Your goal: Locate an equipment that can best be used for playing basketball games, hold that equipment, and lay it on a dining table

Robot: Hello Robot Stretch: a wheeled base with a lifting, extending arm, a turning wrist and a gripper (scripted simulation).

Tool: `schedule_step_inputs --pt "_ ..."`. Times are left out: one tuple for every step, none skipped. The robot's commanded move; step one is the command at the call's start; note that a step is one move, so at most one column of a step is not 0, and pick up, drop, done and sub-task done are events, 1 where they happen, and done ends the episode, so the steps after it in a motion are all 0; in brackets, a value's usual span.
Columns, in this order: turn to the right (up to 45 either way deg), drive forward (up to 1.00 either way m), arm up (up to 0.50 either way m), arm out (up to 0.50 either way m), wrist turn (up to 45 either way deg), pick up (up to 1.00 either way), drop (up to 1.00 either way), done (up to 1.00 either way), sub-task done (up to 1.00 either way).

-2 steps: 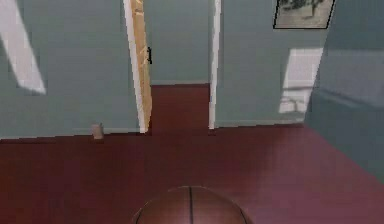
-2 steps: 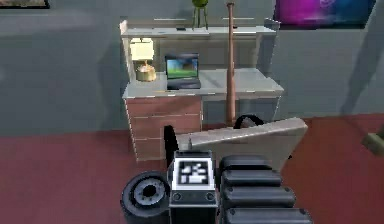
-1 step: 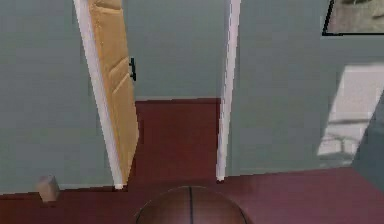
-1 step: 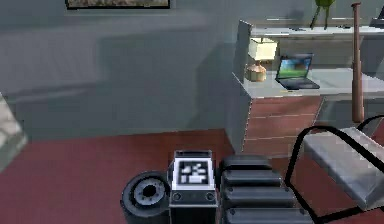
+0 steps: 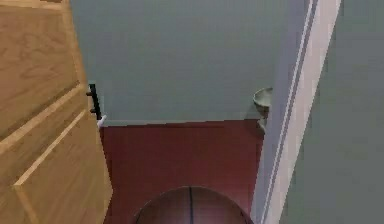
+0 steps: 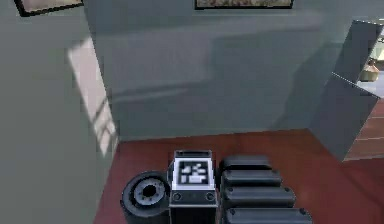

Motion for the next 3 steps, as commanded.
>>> schedule_step_inputs --pt "0.0 0.70 0.00 0.00 0.0 0.00 0.00 0.00 0.00" --pt "-9.0 0.00 0.00 0.00 0.0 0.00 0.00 0.00 0.00" --pt "0.0 0.30 0.00 0.00 0.0 0.00 0.00 0.00 0.00"
